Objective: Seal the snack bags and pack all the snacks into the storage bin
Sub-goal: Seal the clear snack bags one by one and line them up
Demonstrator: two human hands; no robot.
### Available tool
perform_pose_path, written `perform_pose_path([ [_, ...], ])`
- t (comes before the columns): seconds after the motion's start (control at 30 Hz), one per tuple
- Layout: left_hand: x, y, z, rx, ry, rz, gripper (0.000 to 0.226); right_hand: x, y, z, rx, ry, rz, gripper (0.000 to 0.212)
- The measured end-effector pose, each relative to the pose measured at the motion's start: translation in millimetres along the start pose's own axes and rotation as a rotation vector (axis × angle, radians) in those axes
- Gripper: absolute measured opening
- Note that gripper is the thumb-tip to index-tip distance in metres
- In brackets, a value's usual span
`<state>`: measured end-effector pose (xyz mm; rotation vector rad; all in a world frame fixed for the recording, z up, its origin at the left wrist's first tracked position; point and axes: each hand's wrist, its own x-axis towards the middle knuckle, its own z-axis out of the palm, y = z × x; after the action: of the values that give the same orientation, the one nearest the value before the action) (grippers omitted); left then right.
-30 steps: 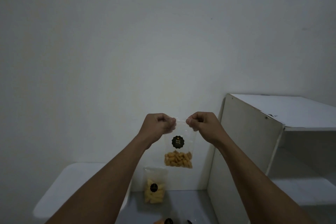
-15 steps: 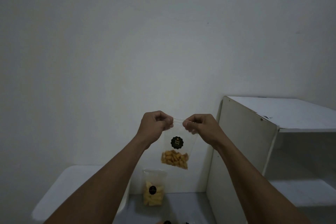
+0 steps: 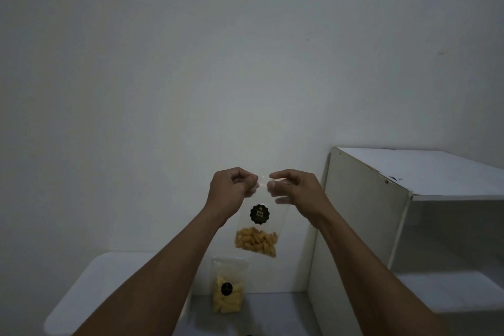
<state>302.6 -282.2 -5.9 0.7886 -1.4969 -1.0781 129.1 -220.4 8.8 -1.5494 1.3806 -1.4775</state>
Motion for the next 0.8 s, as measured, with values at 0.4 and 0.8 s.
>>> perform_pose_path([
  [0.4, -1.2, 10.8, 6.2, -0.037, -0.034, -0.015, 0.012, -3.9, -9.1, -5.3, 0.019, -0.011, 0.013, 0.011],
  [0.8, 1.3, 10.9, -1.3, 0.107, -0.084, 0.011, 0.016, -10.2, -6.9, -5.1, -0.037, -0.001, -0.016, 0.014],
])
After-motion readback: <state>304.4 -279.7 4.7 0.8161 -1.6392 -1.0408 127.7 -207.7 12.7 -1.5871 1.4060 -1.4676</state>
